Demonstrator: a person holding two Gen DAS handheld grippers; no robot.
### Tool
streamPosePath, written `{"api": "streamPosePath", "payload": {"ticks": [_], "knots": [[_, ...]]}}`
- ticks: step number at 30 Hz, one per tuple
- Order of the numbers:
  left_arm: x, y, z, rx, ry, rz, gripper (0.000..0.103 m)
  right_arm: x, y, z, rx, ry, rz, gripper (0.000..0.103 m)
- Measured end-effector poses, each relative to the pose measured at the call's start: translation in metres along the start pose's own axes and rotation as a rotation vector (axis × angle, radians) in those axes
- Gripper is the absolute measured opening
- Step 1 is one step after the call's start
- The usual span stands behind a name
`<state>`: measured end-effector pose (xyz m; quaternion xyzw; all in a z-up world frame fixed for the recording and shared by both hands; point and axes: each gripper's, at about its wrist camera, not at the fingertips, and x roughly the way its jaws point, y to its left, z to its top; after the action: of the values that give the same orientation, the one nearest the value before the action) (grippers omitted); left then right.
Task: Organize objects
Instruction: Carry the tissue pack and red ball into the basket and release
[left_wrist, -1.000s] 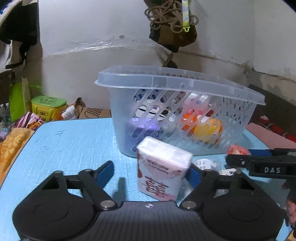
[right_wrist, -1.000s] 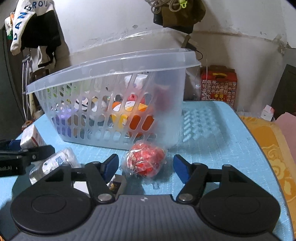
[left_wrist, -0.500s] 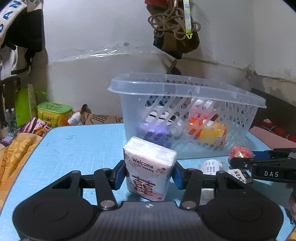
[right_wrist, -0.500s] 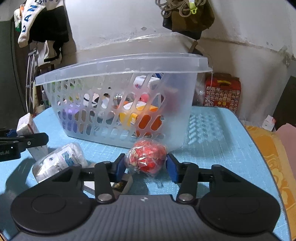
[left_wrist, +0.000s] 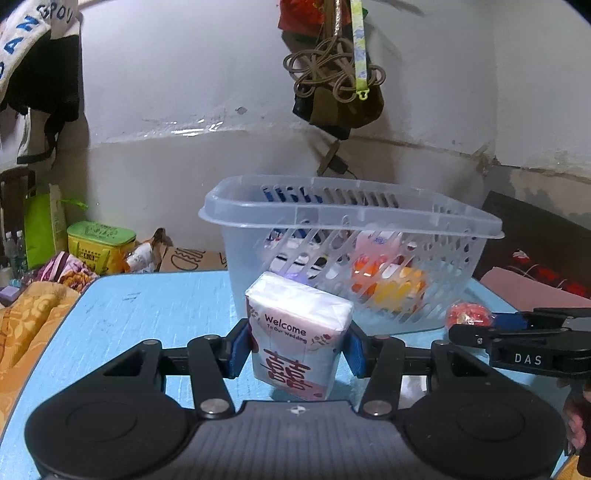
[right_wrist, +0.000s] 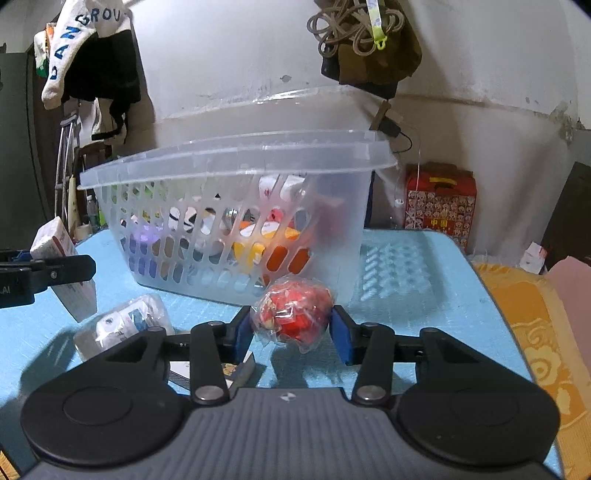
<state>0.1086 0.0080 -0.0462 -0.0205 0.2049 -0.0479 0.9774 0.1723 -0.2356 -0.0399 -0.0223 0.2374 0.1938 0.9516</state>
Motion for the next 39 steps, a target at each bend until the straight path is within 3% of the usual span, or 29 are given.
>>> {"api": "streamPosePath", "payload": {"ticks": [18,26,30,35,37,39], "knots": [[-0.02,-0.005,0.013,0.01,-0.052,-0.002,0.055,-0.031,-0.005,0.004,-0.017,-0.053,0.058,0.048],[-0.047,0.004,0.023,-0.022,-0.101,-0.031,0.055,-0.075,0.004,0.032,-0.001,-0.166,0.126,0.048],[-0.058,0.011,0.051,-0.111,-0.132,-0.115,0.055,-0.088,0.009,0.066,-0.031,-0.233,0.096,0.048],[-0.041,0.005,0.117,-0.207,-0.156,-0.185,0.055,-0.055,0.008,0.127,-0.028,-0.195,0.048,0.048],[-0.025,-0.005,0.139,-0.189,-0.162,-0.154,0.055,-0.032,0.006,0.142,-0.036,-0.153,0.007,0.048],[-0.003,-0.008,0.149,-0.213,-0.128,-0.142,0.055,-0.013,-0.003,0.143,0.022,-0.117,0.035,0.048]]}}
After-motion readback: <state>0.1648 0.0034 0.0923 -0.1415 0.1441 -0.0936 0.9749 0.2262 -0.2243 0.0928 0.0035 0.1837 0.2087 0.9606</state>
